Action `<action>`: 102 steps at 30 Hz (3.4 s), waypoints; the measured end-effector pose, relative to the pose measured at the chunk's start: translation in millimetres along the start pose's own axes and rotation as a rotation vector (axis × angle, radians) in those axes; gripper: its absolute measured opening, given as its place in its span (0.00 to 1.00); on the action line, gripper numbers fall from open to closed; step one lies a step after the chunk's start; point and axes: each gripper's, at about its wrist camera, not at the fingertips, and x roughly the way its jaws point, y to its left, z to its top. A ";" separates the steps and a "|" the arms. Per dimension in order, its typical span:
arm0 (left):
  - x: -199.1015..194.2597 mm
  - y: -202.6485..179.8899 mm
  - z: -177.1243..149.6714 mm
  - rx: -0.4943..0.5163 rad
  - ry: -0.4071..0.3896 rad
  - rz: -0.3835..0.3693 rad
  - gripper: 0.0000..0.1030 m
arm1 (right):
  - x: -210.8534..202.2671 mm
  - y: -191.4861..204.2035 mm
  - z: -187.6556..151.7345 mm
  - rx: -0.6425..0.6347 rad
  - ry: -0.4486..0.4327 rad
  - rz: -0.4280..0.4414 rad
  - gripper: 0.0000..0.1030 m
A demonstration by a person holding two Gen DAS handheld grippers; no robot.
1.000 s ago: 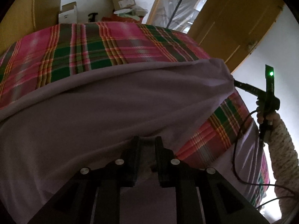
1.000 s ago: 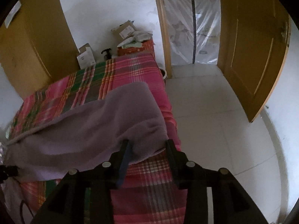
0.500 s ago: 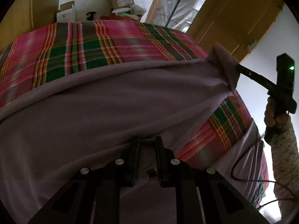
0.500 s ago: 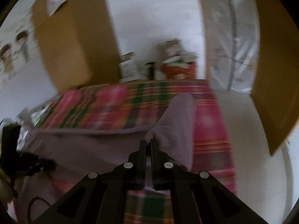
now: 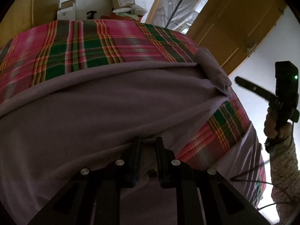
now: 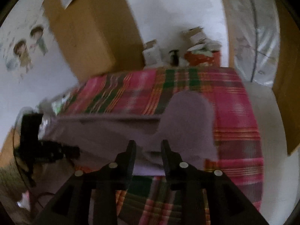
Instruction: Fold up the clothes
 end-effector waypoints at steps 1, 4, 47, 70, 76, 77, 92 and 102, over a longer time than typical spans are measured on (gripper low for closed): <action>0.1 0.0 0.0 -0.001 -0.001 0.000 0.16 | -3.2 -8.8 2.1 0.032 -0.016 -0.017 0.30; 0.2 -0.7 0.5 -0.005 -0.003 0.001 0.16 | -3.8 -34.0 2.4 0.142 -0.037 -0.058 0.40; 1.3 -0.1 5.7 -0.023 -0.001 -0.007 0.16 | -54.0 -181.5 -31.6 0.485 -0.128 -0.558 0.07; -158.7 29.8 -20.0 -0.081 -0.317 0.027 0.16 | -126.3 17.0 44.7 0.208 -0.238 -0.315 0.34; -210.6 57.3 -42.0 -0.142 -0.435 0.007 0.16 | -94.4 100.5 52.8 0.113 -0.178 -0.142 0.36; -216.8 65.1 -46.8 -0.158 -0.454 0.005 0.16 | -83.0 110.3 49.2 0.097 -0.154 -0.125 0.36; -144.2 145.4 -52.5 -0.276 -0.238 0.064 0.16 | 70.9 199.0 -33.7 -0.110 0.219 0.041 0.36; -91.0 194.3 -17.3 -0.359 -0.146 0.059 0.16 | 152.1 191.5 -1.9 -0.099 0.257 -0.070 0.36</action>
